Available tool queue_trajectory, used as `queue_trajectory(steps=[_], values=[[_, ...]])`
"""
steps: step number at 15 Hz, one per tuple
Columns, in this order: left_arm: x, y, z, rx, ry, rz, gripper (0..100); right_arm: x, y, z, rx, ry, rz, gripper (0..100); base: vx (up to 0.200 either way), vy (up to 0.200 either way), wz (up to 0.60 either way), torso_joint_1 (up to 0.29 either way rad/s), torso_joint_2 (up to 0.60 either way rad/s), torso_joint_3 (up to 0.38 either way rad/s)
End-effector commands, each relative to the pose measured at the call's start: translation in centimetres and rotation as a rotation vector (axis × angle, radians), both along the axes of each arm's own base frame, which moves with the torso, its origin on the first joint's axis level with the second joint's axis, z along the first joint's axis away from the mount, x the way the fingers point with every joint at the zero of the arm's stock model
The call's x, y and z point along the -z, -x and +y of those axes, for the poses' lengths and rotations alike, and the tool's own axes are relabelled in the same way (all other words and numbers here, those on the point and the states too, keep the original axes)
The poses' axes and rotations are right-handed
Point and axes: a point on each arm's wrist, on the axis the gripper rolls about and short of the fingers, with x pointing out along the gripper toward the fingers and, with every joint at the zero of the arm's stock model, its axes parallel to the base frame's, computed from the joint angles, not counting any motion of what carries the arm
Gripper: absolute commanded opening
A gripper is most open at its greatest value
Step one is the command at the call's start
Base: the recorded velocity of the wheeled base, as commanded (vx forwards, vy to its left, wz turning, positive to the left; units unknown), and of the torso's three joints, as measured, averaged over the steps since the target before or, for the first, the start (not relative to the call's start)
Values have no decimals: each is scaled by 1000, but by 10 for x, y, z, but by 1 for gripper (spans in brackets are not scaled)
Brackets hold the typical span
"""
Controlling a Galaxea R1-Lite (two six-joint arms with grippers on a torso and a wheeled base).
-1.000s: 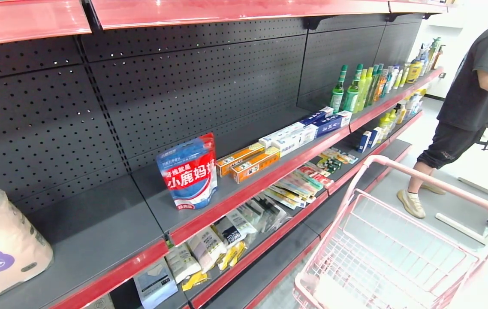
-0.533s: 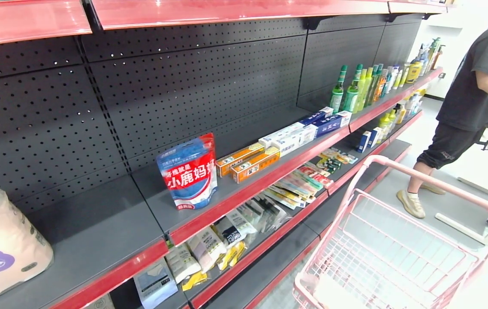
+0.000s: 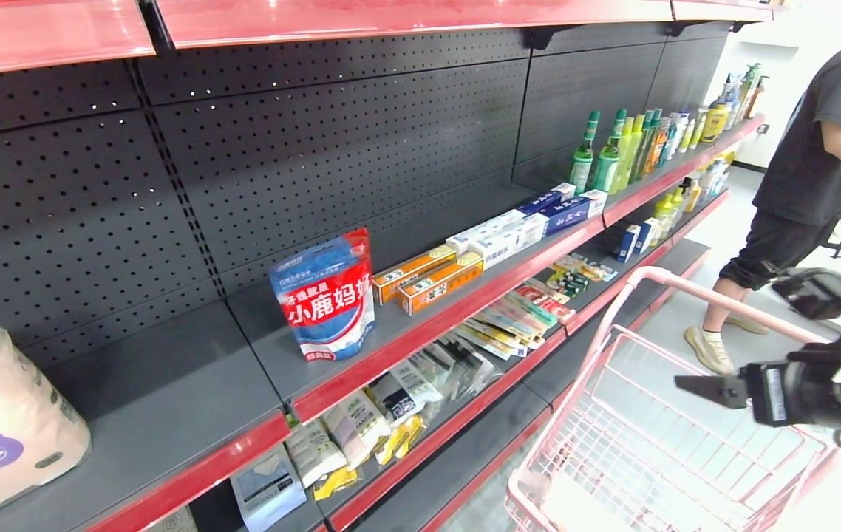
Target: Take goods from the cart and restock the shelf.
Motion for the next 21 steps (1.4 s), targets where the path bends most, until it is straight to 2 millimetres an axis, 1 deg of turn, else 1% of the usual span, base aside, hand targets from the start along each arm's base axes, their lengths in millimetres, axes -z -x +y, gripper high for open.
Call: queue_trajectory(steps=[1, 2, 4, 6, 7, 10, 12, 15, 18, 21], values=[[0, 0, 0, 0, 0, 0, 100, 63, -38, 16, -125, 79, 270, 100, 0, 0, 0, 0, 0, 0], [0, 0, 0, 0, 1, 0, 100, 66, -39, 20, -146, 86, 279, 100, 0, 0, 0, 0, 0, 0], [0, 0, 0, 0, 1, 0, 100, 69, -36, 25, -168, 93, 295, 100, 0, 0, 0, 0, 0, 0], [0, 0, 0, 0, 0, 0, 100, 79, -26, 39, -243, 115, 337, 100, 0, 0, 0, 0, 0, 0], [0, 0, 0, 0, 0, 0, 100, 88, -23, 46, -285, 137, 367, 100, 0, 0, 0, 0, 0, 0], [0, 0, 0, 0, 1, 0, 100, 100, -30, 57, -308, 164, 363, 100, 0, 0, 0, 0, 0, 0], [0, 0, 0, 0, 0, 0, 100, 110, -34, 57, -291, 231, 365, 100, 0, 0, 0, -31, 38, 38], [0, 0, 0, 0, 0, 0, 100, 112, -32, 57, -321, 263, 368, 100, 0, 0, 0, -84, 183, 98], [0, 0, 0, 0, 0, 0, 100, 119, -29, 56, -368, 305, 393, 100, 0, 0, 0, -93, 193, 102], [0, 0, 0, 0, 0, 0, 100, 122, -26, 61, -390, 311, 402, 100, 0, 0, 0, -100, 214, 119]])
